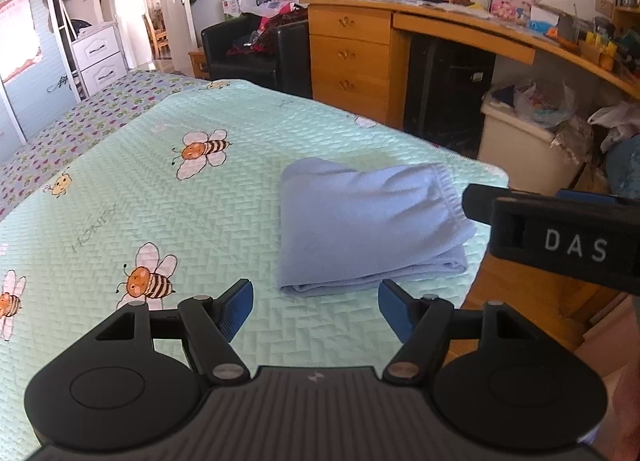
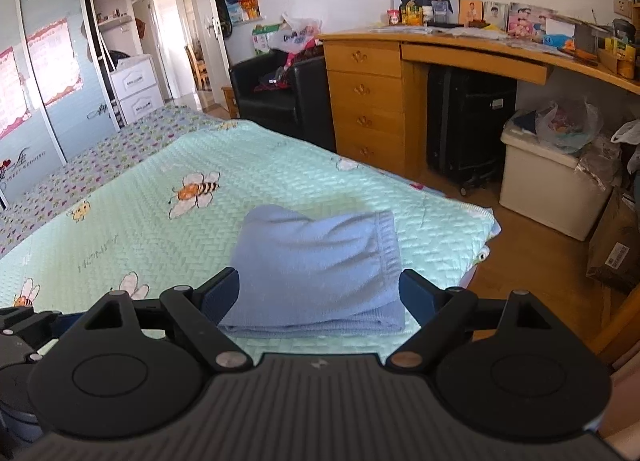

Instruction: Fold clothes

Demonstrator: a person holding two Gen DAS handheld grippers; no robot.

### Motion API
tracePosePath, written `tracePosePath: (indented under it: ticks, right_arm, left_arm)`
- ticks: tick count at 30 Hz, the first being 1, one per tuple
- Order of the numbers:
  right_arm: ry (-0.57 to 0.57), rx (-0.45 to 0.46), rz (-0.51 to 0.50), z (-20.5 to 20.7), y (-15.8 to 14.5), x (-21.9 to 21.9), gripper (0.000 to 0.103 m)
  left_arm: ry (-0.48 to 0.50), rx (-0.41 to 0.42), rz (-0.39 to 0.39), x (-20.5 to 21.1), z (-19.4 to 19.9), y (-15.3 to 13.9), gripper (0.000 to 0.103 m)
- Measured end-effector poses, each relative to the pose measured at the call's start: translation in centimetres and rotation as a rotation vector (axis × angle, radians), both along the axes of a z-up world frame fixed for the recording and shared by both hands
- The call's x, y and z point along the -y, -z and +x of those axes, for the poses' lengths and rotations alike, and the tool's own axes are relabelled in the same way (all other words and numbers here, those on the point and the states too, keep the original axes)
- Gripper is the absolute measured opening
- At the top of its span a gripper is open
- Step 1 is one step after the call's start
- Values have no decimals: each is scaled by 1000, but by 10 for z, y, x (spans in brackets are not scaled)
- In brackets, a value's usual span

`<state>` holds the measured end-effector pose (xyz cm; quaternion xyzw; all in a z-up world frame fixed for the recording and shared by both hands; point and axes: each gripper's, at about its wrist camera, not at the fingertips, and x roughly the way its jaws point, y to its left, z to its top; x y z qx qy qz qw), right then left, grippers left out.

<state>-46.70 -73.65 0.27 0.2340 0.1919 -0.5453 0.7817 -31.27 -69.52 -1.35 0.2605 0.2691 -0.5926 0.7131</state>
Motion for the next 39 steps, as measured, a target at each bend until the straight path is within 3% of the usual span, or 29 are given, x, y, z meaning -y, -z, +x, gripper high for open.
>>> tracePosePath:
  ticks: [7,11,15,17,24,28,30,35,39]
  right_arm:
    - [-86,112,-102,-11,-6,-15,92]
    - [-72,141,-147,-17,-4,-22,93]
    - [-52,172,-160,-23,-3,-25,93]
    - [-34,146,-180,-21,-5,-25,100]
    - [13,19,-299,-7,-10,-44,103]
    - [55,-10,-355,-7,-7,-53,103]
    - [58,17,-366,-9,-6,-55,103]
    - [9,137,-320,-22,-4,-51,103]
    - [-8,158,-300,-18,-3,-53,102]
  left_arm:
    - [-5,-36,-79,-24,0,-2,82]
    - [-62,-67,-114,-33,4,1,96]
    - [-68,-79,-133,-33,6,-2,97]
    - [-72,-77,-141,-32,5,-5,103]
    - [-79,-93,-149,-36,6,-4,103]
    - [-97,-138,-209,-46,13,1,103]
    - [-110,-136,-253,-51,15,1,103]
    - [-133,-137,-275,-54,21,1,103]
    - [-150,-93,-245,-52,18,-2,103]
